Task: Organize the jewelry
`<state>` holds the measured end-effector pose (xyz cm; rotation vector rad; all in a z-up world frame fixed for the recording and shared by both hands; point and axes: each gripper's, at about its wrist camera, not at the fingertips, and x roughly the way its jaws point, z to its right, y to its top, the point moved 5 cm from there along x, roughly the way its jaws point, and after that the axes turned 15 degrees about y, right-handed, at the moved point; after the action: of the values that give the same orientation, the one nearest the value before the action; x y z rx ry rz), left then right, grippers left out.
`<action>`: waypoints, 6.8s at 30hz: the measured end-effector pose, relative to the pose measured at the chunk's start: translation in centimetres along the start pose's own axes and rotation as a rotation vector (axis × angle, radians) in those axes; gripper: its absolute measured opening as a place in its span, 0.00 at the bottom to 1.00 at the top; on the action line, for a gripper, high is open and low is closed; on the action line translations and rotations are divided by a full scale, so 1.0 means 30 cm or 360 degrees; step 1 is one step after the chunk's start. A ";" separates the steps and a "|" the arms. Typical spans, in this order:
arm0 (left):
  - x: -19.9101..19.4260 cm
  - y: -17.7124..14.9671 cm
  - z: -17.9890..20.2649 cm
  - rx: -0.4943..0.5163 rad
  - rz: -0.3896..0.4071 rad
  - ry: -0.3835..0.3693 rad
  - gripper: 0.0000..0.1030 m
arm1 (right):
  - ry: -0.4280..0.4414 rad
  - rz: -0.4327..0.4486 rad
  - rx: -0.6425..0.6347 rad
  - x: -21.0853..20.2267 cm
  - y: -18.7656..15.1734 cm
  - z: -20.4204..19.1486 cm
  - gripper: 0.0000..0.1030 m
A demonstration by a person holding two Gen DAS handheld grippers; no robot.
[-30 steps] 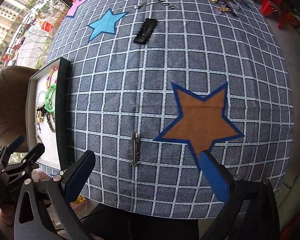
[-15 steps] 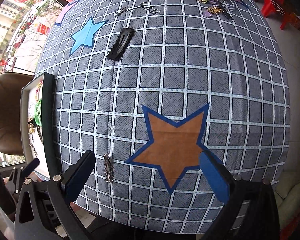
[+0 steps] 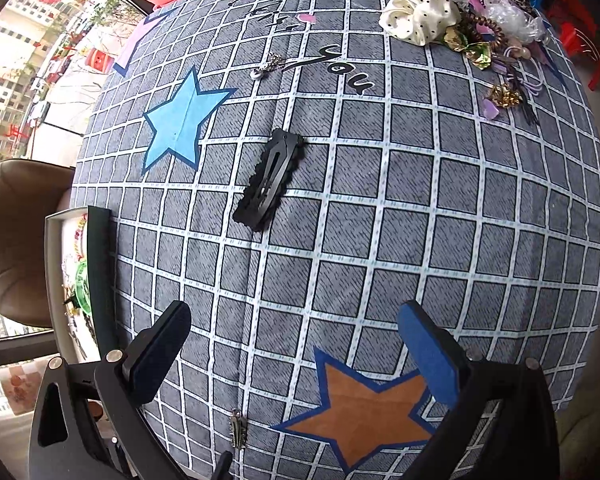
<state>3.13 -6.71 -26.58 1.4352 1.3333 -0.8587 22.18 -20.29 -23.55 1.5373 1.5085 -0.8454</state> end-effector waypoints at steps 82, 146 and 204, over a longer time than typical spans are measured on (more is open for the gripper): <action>0.024 -0.018 0.003 -0.0301 -0.0249 -0.0142 1.00 | -0.0123 -0.0224 -0.0334 -0.017 -0.448 0.140 0.36; -0.130 0.045 -0.542 -0.0308 0.0109 -0.0307 0.19 | -0.0002 -0.0063 -0.0441 -0.077 -0.460 -0.296 0.36; 0.323 0.046 -0.856 -0.0261 -0.0057 -0.0238 0.19 | 0.0051 -0.0470 -0.0670 0.614 -0.441 -0.878 0.43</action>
<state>3.14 20.74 -27.98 1.2002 1.2888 -0.8427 8.25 11.05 -29.16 1.0418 1.8289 -0.6122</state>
